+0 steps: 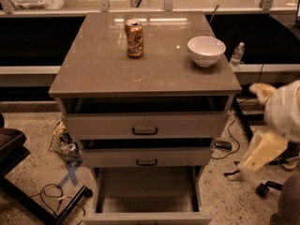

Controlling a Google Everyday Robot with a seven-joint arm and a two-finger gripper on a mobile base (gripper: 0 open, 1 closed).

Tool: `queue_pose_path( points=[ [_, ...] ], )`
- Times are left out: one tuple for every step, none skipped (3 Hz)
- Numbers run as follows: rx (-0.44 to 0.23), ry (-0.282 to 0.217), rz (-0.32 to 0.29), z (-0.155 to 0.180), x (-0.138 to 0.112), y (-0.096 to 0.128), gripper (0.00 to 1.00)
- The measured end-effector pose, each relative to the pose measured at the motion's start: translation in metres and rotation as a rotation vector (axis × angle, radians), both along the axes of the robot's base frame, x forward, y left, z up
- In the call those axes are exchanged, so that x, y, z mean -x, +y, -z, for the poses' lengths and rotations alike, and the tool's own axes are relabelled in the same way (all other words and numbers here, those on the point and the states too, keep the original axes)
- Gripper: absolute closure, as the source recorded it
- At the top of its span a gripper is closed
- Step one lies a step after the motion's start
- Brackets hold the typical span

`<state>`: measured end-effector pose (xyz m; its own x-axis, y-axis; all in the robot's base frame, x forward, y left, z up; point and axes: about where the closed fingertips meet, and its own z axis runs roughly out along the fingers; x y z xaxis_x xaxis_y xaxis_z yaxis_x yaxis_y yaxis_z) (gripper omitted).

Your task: Close bottom drawer

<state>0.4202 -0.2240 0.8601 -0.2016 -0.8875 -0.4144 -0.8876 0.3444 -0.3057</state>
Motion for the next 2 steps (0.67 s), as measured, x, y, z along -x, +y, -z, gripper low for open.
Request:
queue_pose_path(
  points=[
    [-0.061, -0.06, 0.007, 0.044, 0.002, -0.003, 0.0],
    [-0.132, -0.12, 0.027, 0.119, -0.002, 0.003, 0.0]
  ],
)
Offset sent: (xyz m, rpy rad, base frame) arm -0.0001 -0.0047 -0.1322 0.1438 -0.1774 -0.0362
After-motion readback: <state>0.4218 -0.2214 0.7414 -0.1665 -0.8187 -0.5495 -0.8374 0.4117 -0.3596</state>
